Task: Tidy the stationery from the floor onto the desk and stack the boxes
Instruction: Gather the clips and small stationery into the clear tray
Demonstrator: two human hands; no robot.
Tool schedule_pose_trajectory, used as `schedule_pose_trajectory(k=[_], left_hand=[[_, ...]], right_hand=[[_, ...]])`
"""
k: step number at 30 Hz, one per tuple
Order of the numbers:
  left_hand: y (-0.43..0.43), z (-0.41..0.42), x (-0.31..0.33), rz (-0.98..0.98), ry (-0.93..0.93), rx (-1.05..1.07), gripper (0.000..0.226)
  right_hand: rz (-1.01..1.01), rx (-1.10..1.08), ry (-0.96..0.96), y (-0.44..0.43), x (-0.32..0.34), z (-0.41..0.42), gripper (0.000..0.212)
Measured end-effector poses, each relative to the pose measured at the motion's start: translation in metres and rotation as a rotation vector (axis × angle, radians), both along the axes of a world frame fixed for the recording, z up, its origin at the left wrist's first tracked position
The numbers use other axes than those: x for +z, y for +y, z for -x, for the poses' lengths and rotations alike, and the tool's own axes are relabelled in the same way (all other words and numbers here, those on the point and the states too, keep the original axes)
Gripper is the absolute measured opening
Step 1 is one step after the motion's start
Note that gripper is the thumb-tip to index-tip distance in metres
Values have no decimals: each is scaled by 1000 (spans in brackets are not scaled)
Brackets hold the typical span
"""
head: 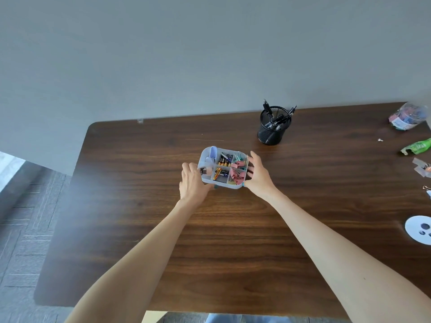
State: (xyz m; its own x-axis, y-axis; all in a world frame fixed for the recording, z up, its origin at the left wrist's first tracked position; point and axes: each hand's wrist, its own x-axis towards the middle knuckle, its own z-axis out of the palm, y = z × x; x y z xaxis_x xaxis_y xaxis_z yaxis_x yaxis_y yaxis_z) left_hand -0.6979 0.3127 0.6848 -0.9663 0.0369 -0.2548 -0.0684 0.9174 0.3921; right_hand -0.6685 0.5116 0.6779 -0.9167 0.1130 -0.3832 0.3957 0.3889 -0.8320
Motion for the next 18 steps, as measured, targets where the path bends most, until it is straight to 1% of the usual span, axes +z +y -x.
schedule_pose_trajectory(k=[2,5,7,13,18], left_hand=[[0,2,-1,7,4,13,72],[6,8,-2,-47,-11,-11,80],[10,12,-3,-54,-28,-33,85],[19,27,-5,-61,-29,-21,88],[37,51,-5,-66,-16,-6,91]], right_hand=[[11,3,44,-4,3,4,97],[-99,-27,89,-12,0,3,97],[-151,10,106,-16,-7,1,97],[-297,49,100,-9,-13,13,98],[-356,72,75,10,-8,42,94]])
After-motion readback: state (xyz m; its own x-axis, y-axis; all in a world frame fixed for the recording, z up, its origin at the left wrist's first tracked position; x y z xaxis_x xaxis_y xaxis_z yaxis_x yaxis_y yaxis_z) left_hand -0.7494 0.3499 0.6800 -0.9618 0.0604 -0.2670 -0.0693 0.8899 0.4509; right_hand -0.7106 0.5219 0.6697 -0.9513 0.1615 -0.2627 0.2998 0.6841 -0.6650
